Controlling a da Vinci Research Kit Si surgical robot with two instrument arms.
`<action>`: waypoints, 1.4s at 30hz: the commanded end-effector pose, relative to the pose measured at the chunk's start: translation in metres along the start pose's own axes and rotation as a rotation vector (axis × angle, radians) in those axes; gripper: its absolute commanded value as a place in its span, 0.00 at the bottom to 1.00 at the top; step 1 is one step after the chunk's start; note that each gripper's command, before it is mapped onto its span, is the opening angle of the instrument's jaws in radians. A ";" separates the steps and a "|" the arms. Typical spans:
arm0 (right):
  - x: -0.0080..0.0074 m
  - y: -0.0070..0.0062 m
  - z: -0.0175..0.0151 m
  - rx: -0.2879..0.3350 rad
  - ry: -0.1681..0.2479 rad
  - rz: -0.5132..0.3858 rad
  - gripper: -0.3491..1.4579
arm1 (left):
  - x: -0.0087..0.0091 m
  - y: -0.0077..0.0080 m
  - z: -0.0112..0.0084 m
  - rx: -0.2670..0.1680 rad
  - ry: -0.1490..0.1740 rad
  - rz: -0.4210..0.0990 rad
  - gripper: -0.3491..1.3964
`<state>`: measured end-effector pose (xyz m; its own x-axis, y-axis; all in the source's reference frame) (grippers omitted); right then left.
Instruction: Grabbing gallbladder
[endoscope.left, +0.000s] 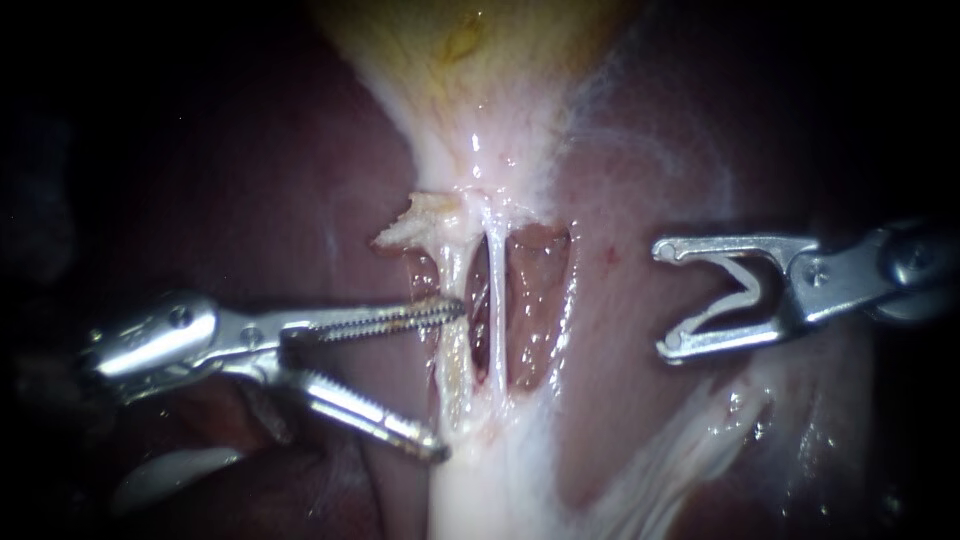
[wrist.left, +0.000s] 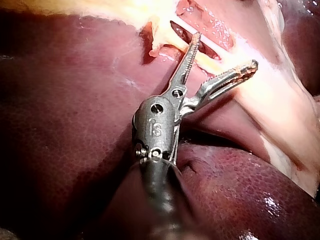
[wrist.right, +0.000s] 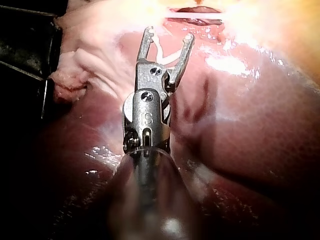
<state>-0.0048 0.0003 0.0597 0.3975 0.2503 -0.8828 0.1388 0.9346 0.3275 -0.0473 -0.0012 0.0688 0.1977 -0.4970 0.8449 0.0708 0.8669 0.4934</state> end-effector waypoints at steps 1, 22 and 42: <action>0.0000 0.0000 0.0000 0.000 0.000 0.000 0.43 | 0.0000 0.0000 0.0000 0.001 0.000 0.000 0.66; 0.0000 0.0000 0.0000 0.000 0.000 0.000 0.43 | -0.0014 0.0027 -0.0051 -0.049 0.000 -0.017 0.67; 0.0000 0.0000 0.0000 0.000 0.000 0.000 0.43 | -0.0018 0.0098 -0.0082 -0.130 -0.010 -0.059 0.66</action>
<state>-0.0048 0.0004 0.0598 0.3977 0.2505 -0.8827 0.1384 0.9346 0.3276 -0.0390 0.0086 0.0706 0.1792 -0.5465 0.8181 0.2105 0.8336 0.5108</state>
